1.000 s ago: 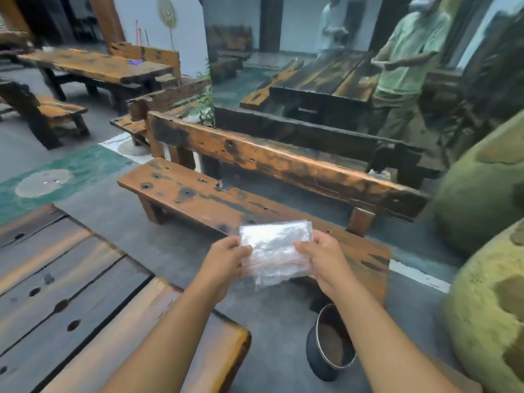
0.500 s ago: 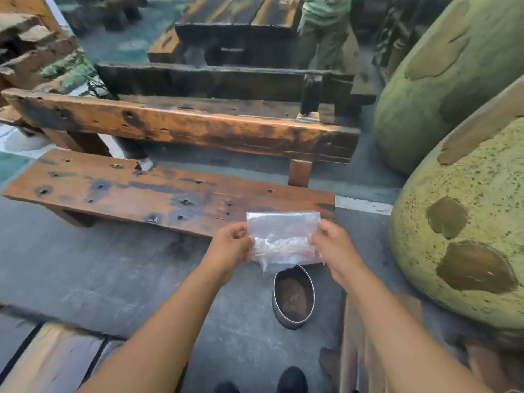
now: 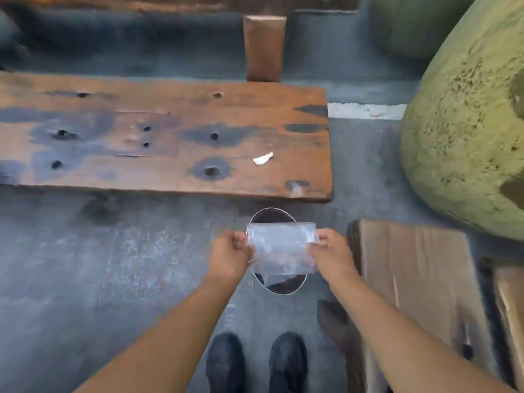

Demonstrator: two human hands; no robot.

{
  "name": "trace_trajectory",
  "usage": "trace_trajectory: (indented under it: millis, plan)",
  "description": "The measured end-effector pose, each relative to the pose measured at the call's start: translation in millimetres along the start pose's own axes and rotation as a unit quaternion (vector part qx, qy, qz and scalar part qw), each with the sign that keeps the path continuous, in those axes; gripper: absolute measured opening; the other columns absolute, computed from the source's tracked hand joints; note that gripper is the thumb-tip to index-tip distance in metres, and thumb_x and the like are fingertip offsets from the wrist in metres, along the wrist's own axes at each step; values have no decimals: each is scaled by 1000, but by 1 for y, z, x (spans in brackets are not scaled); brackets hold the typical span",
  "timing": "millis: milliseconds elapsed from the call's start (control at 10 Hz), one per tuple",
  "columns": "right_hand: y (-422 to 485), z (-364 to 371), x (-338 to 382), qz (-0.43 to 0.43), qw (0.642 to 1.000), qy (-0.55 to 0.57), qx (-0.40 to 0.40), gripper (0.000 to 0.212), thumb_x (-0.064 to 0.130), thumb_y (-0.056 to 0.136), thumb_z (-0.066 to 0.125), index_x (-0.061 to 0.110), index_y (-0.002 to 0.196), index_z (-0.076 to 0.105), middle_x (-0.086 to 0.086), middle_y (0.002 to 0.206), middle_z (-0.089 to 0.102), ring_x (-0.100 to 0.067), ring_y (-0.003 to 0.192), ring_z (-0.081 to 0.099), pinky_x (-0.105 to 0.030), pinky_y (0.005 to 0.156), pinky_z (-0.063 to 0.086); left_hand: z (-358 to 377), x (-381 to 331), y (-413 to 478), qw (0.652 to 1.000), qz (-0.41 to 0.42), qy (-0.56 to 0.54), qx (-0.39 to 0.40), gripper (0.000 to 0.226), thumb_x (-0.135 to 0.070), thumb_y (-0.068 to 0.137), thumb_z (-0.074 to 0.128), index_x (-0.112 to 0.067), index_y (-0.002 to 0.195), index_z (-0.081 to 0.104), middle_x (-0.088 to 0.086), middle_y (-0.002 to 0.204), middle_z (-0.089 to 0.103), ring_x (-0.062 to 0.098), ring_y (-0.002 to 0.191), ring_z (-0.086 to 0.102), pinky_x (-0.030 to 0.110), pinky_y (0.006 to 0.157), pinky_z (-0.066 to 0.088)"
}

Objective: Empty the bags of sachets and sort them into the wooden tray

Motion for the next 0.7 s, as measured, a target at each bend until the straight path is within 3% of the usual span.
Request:
trace_trajectory:
  millis: [100, 200, 300, 400, 500, 700]
  plan:
    - [45, 26, -57, 13, 999, -31, -7, 16, 5, 81, 59, 17, 88, 66, -6, 86, 71, -32, 84, 70, -41, 75, 58, 31, 49, 51, 998, 12, 61, 22, 21, 6, 88, 61, -14, 88, 54, 4, 73, 56, 25, 65, 58, 48, 73, 57]
    - [77, 47, -91, 12, 997, -72, 10, 27, 9, 82, 59, 9, 107, 69, -8, 100, 73, -29, 92, 69, -36, 79, 55, 48, 82, 88, 993, 26, 109, 24, 15, 0, 88, 63, -9, 98, 58, 0, 73, 57, 25, 70, 62, 43, 75, 57]
    - [97, 59, -109, 9, 993, -120, 14, 23, 11, 79, 58, 6, 98, 71, -13, 94, 75, -33, 89, 70, -41, 81, 57, 54, 107, 114, 989, 25, 146, 23, 19, -3, 88, 64, -9, 106, 60, 3, 85, 64, 24, 75, 64, 38, 72, 57]
    - [99, 64, -119, 5, 976, -216, 30, 3, 10, 82, 60, 11, 81, 62, -12, 84, 68, -34, 86, 64, -37, 77, 51, 55, 122, 124, 979, 37, 196, 32, 31, -7, 87, 68, -12, 115, 59, 3, 105, 65, 23, 87, 65, 30, 65, 50]
    - [89, 68, -122, 5, 965, -253, 70, 33, 16, 88, 64, 11, 122, 64, -13, 114, 68, -31, 107, 63, -33, 90, 48, 56, 125, 118, 975, 41, 212, 51, 28, -10, 87, 70, -10, 114, 61, 4, 102, 67, 23, 89, 64, 27, 71, 44]
    - [31, 58, -64, -31, 945, -298, 132, 22, 18, 92, 61, 13, 113, 65, -10, 105, 73, -28, 99, 67, -37, 91, 52, 50, 80, 68, 953, 89, 266, 118, 22, -12, 88, 68, -14, 108, 61, -2, 90, 69, 19, 78, 61, 28, 71, 48]
Point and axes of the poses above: each hand's wrist, its own y-axis towards the middle knuckle, its own z-axis out of the palm, x = y × z, the point moved 10 cm from there along y, towards the middle knuckle
